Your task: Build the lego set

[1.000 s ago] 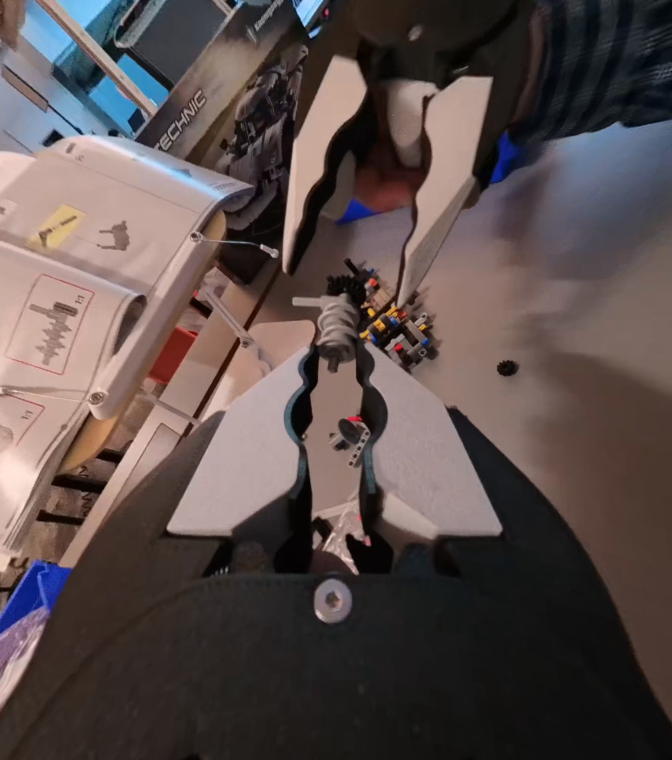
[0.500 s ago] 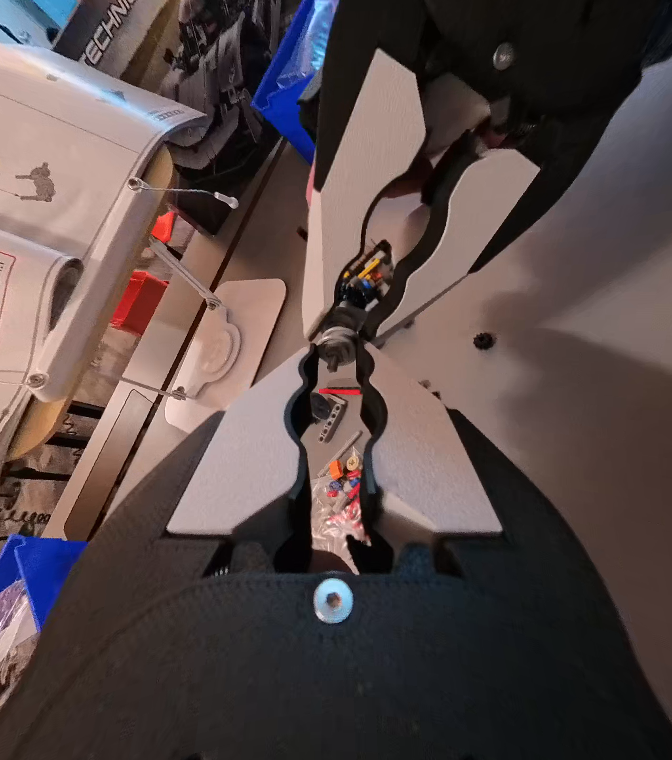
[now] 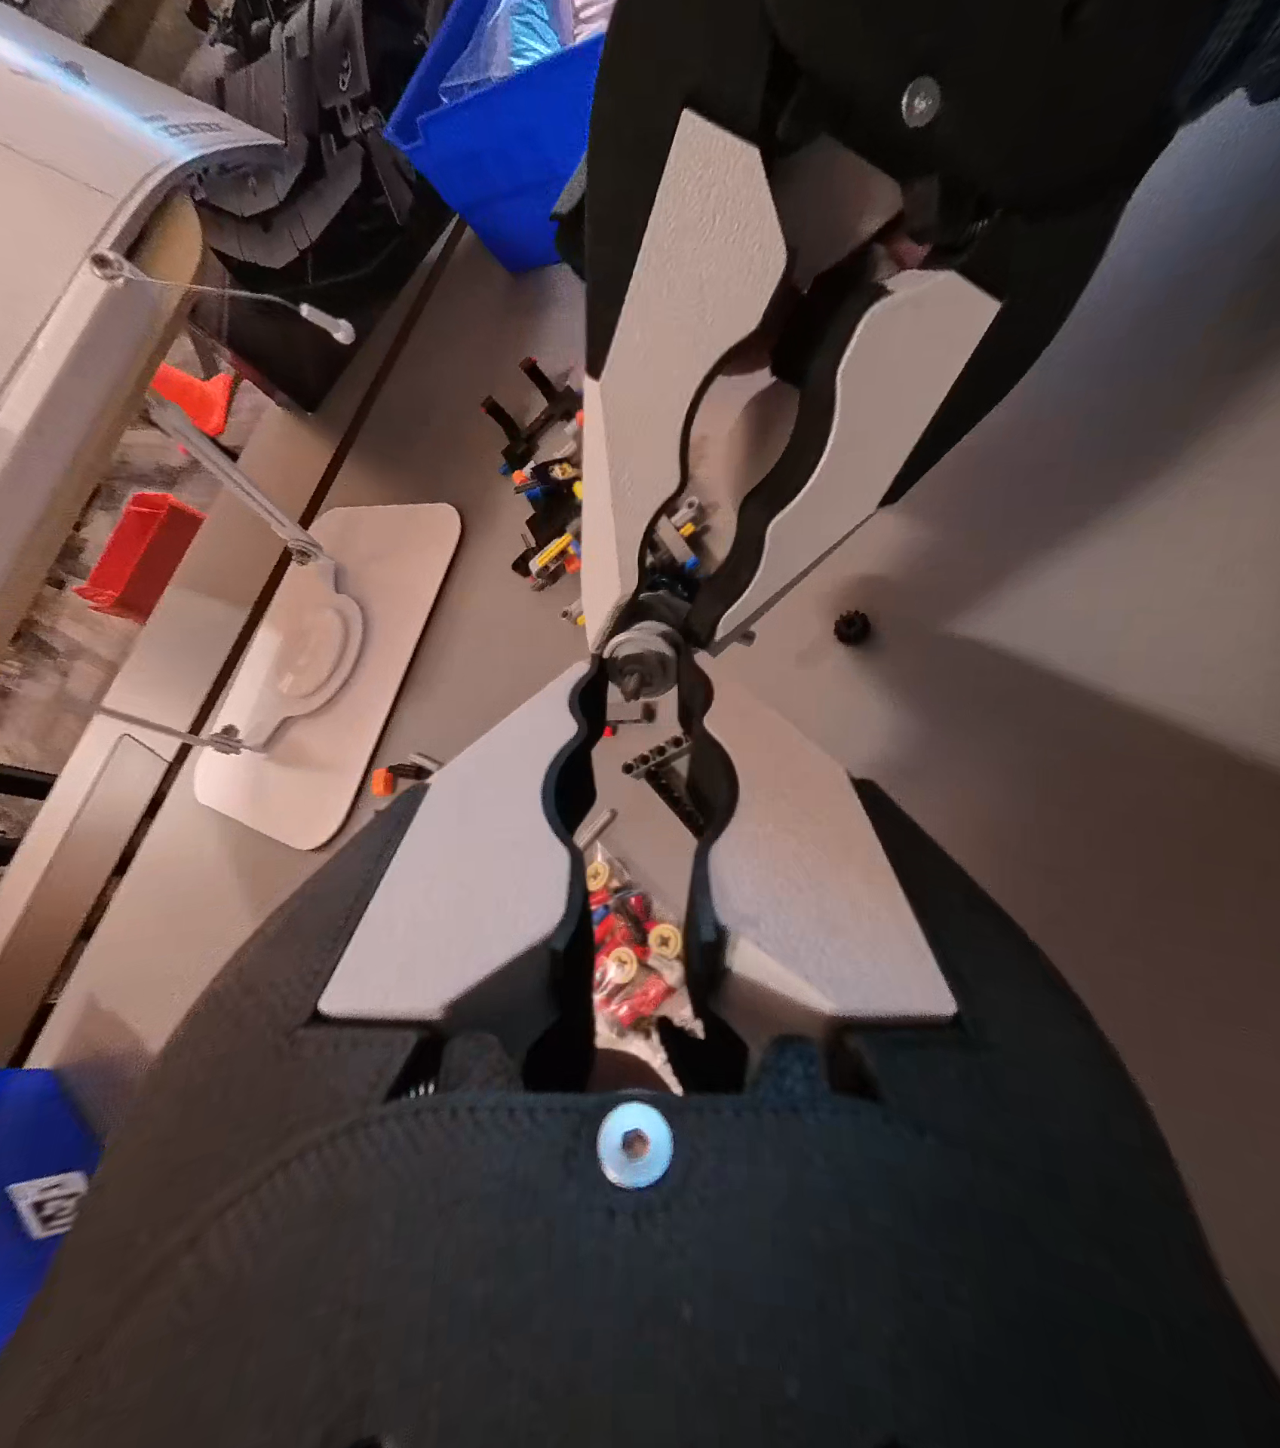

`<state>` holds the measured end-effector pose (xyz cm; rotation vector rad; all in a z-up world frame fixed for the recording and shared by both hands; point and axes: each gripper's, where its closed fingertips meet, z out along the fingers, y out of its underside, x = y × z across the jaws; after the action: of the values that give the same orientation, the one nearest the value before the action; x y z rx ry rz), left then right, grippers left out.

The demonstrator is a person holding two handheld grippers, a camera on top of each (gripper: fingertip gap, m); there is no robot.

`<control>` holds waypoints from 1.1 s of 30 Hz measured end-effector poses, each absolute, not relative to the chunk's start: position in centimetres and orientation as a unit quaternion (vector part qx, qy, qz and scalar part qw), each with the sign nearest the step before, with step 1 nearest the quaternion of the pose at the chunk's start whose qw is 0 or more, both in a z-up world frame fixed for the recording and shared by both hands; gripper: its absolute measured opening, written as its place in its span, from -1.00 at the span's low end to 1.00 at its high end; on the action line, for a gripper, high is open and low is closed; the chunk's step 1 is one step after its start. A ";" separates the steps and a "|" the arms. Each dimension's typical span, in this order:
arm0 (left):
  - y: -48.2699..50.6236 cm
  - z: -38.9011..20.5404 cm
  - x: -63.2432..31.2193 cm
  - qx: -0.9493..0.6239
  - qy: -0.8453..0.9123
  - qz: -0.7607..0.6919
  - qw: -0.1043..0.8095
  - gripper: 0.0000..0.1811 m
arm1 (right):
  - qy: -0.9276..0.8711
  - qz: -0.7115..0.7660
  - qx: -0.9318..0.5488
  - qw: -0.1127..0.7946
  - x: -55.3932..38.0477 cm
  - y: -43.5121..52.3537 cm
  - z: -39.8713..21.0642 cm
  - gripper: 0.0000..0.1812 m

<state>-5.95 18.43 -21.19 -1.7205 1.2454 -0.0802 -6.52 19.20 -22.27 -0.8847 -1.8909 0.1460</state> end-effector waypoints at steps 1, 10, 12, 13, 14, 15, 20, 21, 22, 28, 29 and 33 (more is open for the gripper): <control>18.5 -21.2 -6.0 -0.710 0.506 -0.048 0.488 -0.83 | -0.780 0.071 -0.371 0.498 -6.5 19.2 -22.2 -0.83; 18.8 -18.7 -6.9 -0.709 0.392 -0.238 0.536 -0.83 | -0.737 0.150 -0.416 0.512 -5.4 20.1 -17.9 -0.67; 18.9 -18.5 -7.0 -0.707 0.380 -0.254 0.540 -0.83 | -0.740 0.146 -0.412 0.511 -5.4 20.2 -17.8 -0.67; 18.9 -18.4 -7.0 -0.706 0.380 -0.257 0.540 -0.83 | -0.742 0.144 -0.412 0.508 -5.4 20.2 -17.9 -0.67; 18.9 -18.5 -7.0 -0.707 0.380 -0.255 0.539 -0.83 | -0.744 0.144 -0.413 0.506 -5.4 20.2 -18.0 -0.66; 18.9 -18.5 -6.9 -0.707 0.380 -0.255 0.538 -0.83 | -0.744 0.147 -0.413 0.504 -5.4 20.1 -18.0 -0.64; 18.9 -18.4 -6.9 -0.708 0.380 -0.252 0.540 -0.83 | -0.744 0.156 -0.408 0.505 -5.6 19.7 -17.4 -0.64; 18.9 -18.4 -6.9 -0.706 0.383 -0.248 0.541 -0.83 | -0.746 0.157 -0.406 0.504 -5.7 19.5 -17.4 -0.65; 18.9 -18.4 -6.8 -0.704 0.389 -0.241 0.543 -0.83 | -0.747 0.158 -0.405 0.503 -5.9 19.3 -17.5 -0.63; 18.4 -18.4 -5.7 -0.689 0.441 -0.181 0.545 -0.83 | -0.770 0.135 -0.380 0.494 -6.8 18.4 -18.7 -0.74; 18.5 -18.3 -5.7 -0.691 0.442 -0.176 0.545 -0.83 | -0.776 0.123 -0.370 0.496 -6.8 18.3 -18.8 -0.81; 18.5 -18.8 -5.8 -0.700 0.446 -0.158 0.535 -0.83 | -0.785 0.085 -0.364 0.495 -6.9 18.4 -19.3 -0.83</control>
<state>-5.84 18.53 -18.83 -1.6685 1.0619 -0.3763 -6.91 18.43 -19.33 -0.8828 -1.9019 0.2057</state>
